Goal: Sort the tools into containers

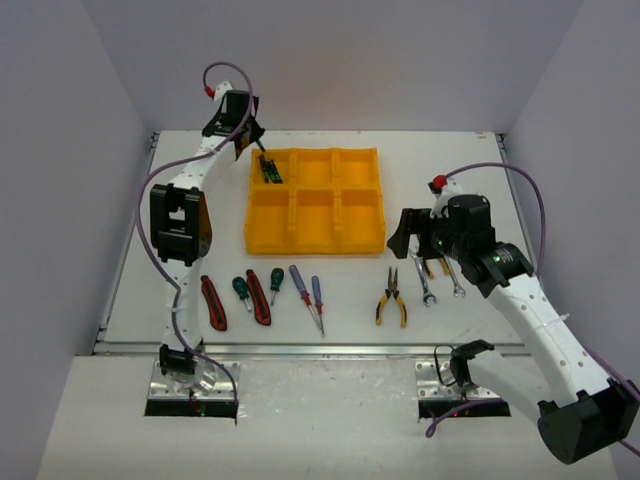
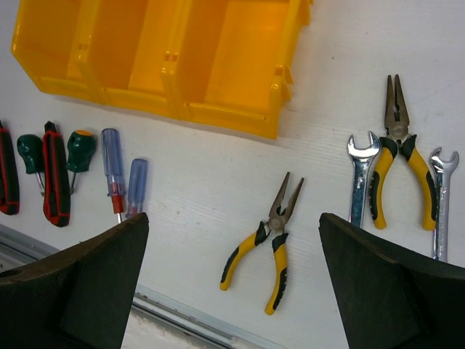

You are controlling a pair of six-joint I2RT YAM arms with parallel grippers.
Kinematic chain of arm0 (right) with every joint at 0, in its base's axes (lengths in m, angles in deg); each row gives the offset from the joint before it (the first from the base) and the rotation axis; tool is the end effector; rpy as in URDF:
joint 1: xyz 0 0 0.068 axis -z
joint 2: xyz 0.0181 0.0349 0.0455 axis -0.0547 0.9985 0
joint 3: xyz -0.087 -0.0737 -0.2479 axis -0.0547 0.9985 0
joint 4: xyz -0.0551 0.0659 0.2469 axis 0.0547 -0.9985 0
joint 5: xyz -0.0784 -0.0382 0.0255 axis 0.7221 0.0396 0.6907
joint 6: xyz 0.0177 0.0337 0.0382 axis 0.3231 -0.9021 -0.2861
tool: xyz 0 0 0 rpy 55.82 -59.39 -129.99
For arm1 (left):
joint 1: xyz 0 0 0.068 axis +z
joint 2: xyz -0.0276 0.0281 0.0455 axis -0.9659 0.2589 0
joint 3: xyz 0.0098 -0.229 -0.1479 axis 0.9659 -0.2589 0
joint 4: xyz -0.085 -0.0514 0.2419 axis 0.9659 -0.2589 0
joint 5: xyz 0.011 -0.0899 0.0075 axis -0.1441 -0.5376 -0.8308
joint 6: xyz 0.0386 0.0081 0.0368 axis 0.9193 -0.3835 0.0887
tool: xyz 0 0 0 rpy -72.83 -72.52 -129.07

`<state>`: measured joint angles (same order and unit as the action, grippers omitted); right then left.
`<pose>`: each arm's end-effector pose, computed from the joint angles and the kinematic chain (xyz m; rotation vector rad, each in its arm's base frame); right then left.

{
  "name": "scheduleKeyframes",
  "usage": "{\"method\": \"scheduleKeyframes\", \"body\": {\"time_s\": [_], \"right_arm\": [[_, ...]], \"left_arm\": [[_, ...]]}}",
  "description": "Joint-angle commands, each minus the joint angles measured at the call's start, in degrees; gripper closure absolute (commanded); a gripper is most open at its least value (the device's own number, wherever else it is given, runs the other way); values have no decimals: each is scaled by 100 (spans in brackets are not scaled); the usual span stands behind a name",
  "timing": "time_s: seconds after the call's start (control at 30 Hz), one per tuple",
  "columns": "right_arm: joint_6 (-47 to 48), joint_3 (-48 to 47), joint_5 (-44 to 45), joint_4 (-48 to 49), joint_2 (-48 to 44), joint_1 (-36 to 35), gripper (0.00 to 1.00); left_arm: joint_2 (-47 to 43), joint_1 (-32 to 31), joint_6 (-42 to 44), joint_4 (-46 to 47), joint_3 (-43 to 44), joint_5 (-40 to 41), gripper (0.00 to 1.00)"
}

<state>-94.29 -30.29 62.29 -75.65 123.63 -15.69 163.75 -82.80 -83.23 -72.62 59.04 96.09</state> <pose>0.1910 0.0679 0.3002 0.0629 2.2301 0.5040 0.5298 -0.0631 0.2685 -0.6103 2.0060 -0.1486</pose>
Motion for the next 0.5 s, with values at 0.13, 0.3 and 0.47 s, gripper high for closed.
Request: {"method": "scheduleKeyframes", "body": {"time_s": [0.13,0.3,0.47], "right_arm": [[104,14,-69,53,125,28,1],[92,105,-17,46,66,28,1],[64,-34,344,-147,296,36,1]], "left_arm": [[-346,-405,27,489,-603,-40,93],[-373,-517,-106,263,-563,-128,67],[-840,-636,-173,-73,-558,-156,31]]}}
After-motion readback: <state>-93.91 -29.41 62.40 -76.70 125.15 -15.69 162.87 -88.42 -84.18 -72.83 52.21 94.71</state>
